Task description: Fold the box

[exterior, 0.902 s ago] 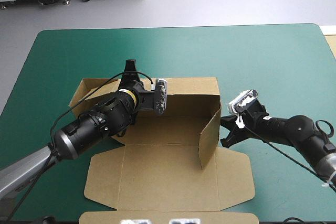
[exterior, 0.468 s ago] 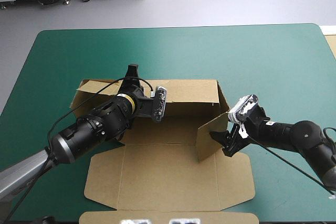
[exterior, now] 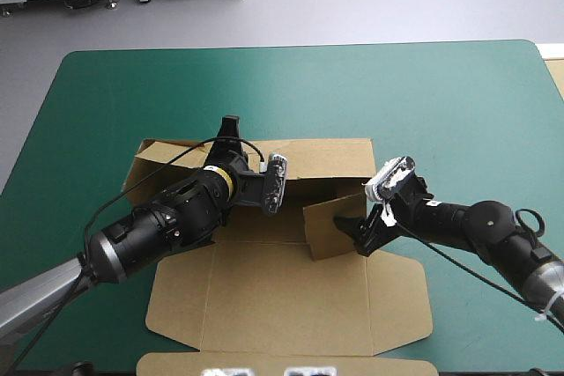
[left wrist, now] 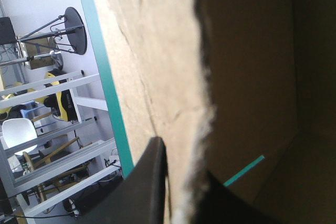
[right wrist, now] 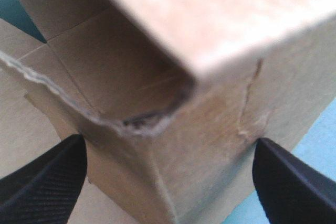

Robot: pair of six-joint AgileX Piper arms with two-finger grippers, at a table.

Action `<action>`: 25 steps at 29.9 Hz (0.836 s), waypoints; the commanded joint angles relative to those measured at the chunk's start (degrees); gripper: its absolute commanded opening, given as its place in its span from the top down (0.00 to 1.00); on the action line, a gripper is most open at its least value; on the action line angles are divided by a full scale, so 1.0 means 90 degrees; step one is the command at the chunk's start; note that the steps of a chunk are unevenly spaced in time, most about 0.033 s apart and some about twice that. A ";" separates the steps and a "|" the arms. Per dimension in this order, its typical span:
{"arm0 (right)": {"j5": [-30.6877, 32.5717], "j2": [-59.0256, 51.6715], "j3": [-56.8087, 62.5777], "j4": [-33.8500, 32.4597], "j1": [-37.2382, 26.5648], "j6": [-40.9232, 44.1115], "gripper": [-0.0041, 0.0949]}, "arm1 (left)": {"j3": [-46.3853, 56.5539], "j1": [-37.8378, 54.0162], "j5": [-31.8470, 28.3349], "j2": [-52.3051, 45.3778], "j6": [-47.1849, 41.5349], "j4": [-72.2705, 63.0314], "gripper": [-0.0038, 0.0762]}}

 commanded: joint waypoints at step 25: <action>-0.2153 -0.0045 -0.0433 -0.0085 0.0580 0.0612 0.98 | -0.0828 -0.0189 0.0385 0.0390 -0.0337 -0.2102 0.90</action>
